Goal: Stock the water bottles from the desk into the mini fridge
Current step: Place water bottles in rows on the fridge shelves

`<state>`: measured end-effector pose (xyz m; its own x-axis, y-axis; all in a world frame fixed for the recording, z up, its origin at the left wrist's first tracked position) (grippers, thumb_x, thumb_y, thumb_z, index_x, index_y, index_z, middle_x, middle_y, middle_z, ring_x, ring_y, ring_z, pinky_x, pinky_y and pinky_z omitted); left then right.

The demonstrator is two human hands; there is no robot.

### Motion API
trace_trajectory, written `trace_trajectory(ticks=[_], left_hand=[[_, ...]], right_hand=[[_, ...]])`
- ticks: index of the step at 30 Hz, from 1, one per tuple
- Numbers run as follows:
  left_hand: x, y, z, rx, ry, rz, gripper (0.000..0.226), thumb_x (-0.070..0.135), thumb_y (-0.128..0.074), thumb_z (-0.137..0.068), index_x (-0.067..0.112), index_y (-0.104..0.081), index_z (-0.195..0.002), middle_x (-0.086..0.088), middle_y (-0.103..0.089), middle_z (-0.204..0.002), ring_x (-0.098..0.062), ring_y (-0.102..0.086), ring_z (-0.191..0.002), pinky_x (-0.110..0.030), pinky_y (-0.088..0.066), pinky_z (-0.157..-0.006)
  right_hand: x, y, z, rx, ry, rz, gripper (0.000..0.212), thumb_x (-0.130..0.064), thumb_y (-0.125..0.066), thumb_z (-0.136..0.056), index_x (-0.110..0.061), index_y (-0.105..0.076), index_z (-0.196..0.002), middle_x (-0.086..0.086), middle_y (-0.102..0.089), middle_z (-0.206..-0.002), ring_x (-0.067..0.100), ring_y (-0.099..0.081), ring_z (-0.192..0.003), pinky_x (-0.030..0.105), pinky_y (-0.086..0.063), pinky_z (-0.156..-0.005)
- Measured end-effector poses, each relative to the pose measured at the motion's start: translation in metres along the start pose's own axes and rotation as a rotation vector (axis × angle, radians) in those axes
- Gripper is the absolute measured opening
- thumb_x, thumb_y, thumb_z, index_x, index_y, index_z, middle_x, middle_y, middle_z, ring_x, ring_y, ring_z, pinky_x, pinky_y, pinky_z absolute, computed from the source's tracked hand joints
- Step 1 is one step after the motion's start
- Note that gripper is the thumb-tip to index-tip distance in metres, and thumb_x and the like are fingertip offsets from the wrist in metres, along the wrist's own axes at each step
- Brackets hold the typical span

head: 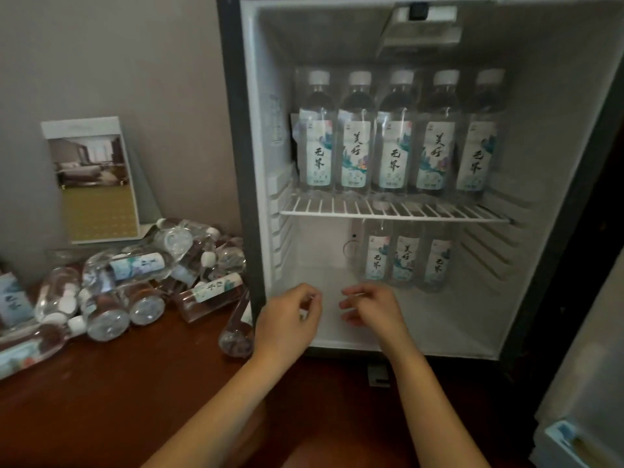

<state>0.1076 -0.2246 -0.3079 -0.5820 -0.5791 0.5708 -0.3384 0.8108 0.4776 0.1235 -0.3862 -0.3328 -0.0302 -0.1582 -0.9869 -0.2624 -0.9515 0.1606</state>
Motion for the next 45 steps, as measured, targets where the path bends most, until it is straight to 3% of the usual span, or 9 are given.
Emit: trace_trajectory(ticks=[4,7,11,16,25,30,36,41,45], left_hand=[[-0.032,0.063,0.026,0.22,0.115,-0.144,0.007,0.012,-0.063,-0.084,0.019,-0.065,-0.081,0.014,-0.052,-0.061,-0.013,-0.056,-0.057,-0.024,-0.038,-0.049],[-0.069,0.078,0.031,0.255,0.284,-0.217,0.008,0.014,-0.058,-0.087,0.017,-0.062,-0.094,0.008,-0.058,-0.078,-0.02,-0.061,-0.074,-0.027,-0.04,-0.06],[-0.117,0.055,0.021,-0.032,0.543,-0.211,0.037,0.03,-0.057,-0.09,0.01,-0.05,-0.12,-0.009,-0.057,-0.118,-0.027,-0.057,-0.106,-0.033,-0.043,-0.081],[-0.143,0.035,0.012,-0.273,0.725,-0.044,0.058,0.038,-0.063,-0.084,0.008,-0.044,-0.13,-0.01,-0.058,-0.125,-0.024,-0.056,-0.109,-0.029,-0.043,-0.083],[-0.164,0.065,0.038,-0.231,0.784,0.182,0.053,0.031,-0.067,-0.082,0.018,-0.047,-0.129,-0.002,-0.057,-0.124,-0.017,-0.059,-0.102,-0.031,-0.052,-0.079],[-0.159,0.09,0.059,-0.24,0.788,0.241,0.043,0.029,-0.066,-0.084,0.018,-0.047,-0.122,0.003,-0.06,-0.09,-0.009,-0.06,-0.069,-0.02,-0.048,-0.054],[-0.155,0.12,0.089,-0.299,0.805,0.343,0.044,0.025,-0.064,-0.087,0.014,-0.044,-0.125,-0.004,-0.063,-0.078,-0.007,-0.054,-0.053,-0.018,-0.045,-0.051],[-0.153,0.138,0.102,-0.351,0.781,0.376,0.048,0.029,-0.064,-0.087,0.017,-0.043,-0.129,-0.003,-0.067,-0.088,-0.006,-0.059,-0.065,-0.019,-0.049,-0.06],[-0.15,0.146,0.109,-0.341,0.749,0.471,0.05,0.025,-0.065,-0.086,0.02,-0.043,-0.13,-0.002,-0.067,-0.106,-0.014,-0.065,-0.087,-0.037,-0.05,-0.084]], right_hand=[[-0.006,-0.048,0.029,-0.259,-0.021,0.095,0.023,0.006,-0.047,-0.084,-0.009,-0.065,-0.083,0.007,-0.068,-0.073,0.014,-0.062,-0.053,0.018,-0.05,-0.048],[-0.005,-0.083,0.048,-0.381,-0.041,0.165,0.018,0.0,-0.049,-0.088,-0.01,-0.063,-0.083,0.006,-0.067,-0.077,0.014,-0.061,-0.058,0.02,-0.051,-0.054],[-0.002,-0.115,0.06,-0.416,-0.042,0.221,0.019,-0.008,-0.045,-0.095,-0.006,-0.063,-0.1,0.003,-0.063,-0.075,0.013,-0.057,-0.06,0.02,-0.049,-0.059],[0.002,-0.13,0.068,-0.432,-0.027,0.299,0.021,-0.01,-0.043,-0.096,-0.01,-0.063,-0.101,0.007,-0.066,-0.087,0.015,-0.06,-0.072,0.023,-0.05,-0.067],[0.025,-0.139,0.07,-0.374,-0.08,0.261,0.029,-0.008,-0.048,-0.093,-0.01,-0.059,-0.119,0.003,-0.064,-0.094,0.015,-0.062,-0.084,0.027,-0.053,-0.078],[0.028,-0.17,0.086,-0.428,-0.056,0.168,0.034,-0.009,-0.047,-0.093,-0.012,-0.054,-0.127,0.004,-0.064,-0.09,0.014,-0.058,-0.077,0.024,-0.051,-0.07],[0.032,-0.195,0.098,-0.357,-0.102,-0.025,0.032,-0.008,-0.049,-0.094,-0.011,-0.055,-0.125,0.005,-0.065,-0.108,0.013,-0.058,-0.094,0.022,-0.048,-0.072],[0.03,-0.206,0.107,-0.375,-0.112,-0.16,0.049,-0.004,-0.057,-0.089,-0.016,-0.044,-0.134,0.003,-0.061,-0.119,0.005,-0.054,-0.088,0.014,-0.041,-0.061],[0.03,-0.212,0.111,-0.444,-0.07,-0.269,0.075,-0.002,-0.061,-0.086,-0.025,-0.023,-0.146,-0.002,-0.062,-0.117,0.013,-0.059,-0.104,0.028,-0.05,-0.08]])
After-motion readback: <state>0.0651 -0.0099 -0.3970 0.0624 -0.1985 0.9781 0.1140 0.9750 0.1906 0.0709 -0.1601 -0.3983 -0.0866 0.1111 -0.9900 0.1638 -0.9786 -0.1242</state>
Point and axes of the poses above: each hand's wrist, its own z-axis away from the middle knuckle, its own y-axis out of the back of the hand, x = y × z, the point moved 6 cm from there along -z, towards the middle knuckle
